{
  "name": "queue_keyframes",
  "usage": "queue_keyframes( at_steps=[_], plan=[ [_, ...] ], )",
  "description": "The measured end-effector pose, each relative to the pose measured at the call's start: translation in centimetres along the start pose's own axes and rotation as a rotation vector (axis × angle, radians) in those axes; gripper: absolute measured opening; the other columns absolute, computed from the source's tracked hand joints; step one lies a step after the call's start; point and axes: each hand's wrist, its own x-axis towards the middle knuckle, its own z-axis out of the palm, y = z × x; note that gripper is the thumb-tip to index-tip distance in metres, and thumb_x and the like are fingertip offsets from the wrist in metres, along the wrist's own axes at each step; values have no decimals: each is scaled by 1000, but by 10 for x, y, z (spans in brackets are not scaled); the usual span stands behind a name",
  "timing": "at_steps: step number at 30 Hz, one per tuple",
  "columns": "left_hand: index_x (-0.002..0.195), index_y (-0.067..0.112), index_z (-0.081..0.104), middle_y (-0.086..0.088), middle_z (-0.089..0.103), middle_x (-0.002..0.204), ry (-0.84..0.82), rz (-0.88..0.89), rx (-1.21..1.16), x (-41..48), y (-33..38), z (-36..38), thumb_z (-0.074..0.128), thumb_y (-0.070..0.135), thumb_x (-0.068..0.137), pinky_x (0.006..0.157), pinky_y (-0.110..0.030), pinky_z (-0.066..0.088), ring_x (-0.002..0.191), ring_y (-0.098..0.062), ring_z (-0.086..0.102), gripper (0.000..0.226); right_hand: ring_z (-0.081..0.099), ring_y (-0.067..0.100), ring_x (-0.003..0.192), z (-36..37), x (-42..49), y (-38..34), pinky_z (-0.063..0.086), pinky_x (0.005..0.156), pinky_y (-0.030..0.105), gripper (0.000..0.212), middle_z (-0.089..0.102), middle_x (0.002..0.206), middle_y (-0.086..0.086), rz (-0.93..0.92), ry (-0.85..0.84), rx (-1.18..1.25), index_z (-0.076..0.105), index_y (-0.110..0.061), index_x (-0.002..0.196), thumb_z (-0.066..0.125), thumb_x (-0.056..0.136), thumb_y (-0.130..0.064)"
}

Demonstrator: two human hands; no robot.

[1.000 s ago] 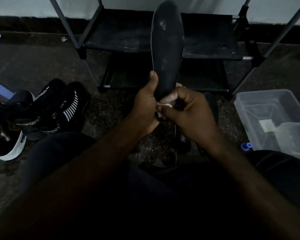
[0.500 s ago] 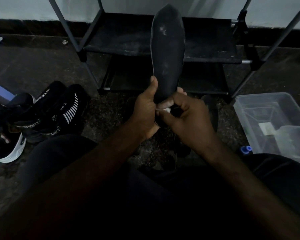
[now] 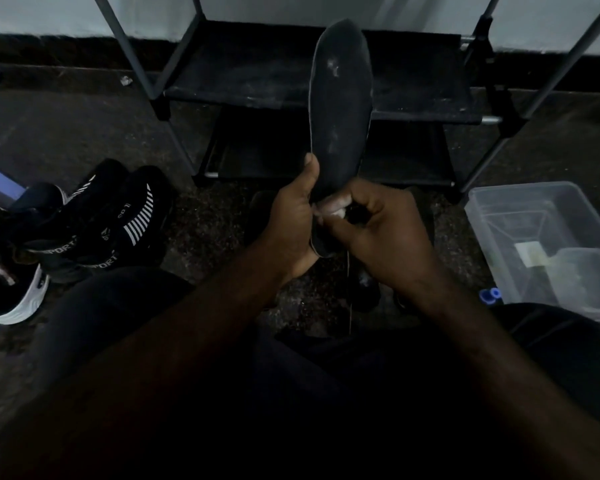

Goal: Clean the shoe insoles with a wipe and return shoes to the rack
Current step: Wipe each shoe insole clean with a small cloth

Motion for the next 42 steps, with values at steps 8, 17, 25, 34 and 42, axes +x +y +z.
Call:
queue_keyframes(
  at_steps=[8,17,25,34,42],
  plan=[
    [119,7,59,-8,68,112,14,38,3,0,-4,0,23,45,104,88,-27,55,103,-17,66,55,69,5,78,-1,-2,-5,54,72,18,7,73,82,-7,6,-2,48,72,-9,85,74,84,-2],
    [126,6,56,-11,67,116,10,40,27,-1,-11,1,20,50,103,94,-32,53,107,-20,65,61,70,9,76,-10,0,-5,59,72,31,7,74,80,-3,64,-86,71,72,-8,81,75,81,-2],
    [141,3,44,-18,59,128,21,56,-9,-1,-7,5,13,55,101,87,-31,56,105,-22,63,73,70,5,86,3,-3,-2,55,77,21,8,73,89,-4,28,118,89,70,-11,86,74,84,-3],
    [135,7,49,-13,63,123,-20,44,33,-1,-9,4,9,60,98,98,-35,51,112,-22,63,76,70,11,82,-5,1,-1,58,76,37,8,73,85,-1,35,118,56,70,-14,84,73,84,-6],
    [130,7,54,-11,68,114,7,43,57,2,-12,1,11,60,98,92,-32,54,107,-20,65,75,69,5,84,-1,0,-1,54,77,20,7,72,86,-7,-34,162,-4,71,-10,86,72,85,-3]
  ],
)
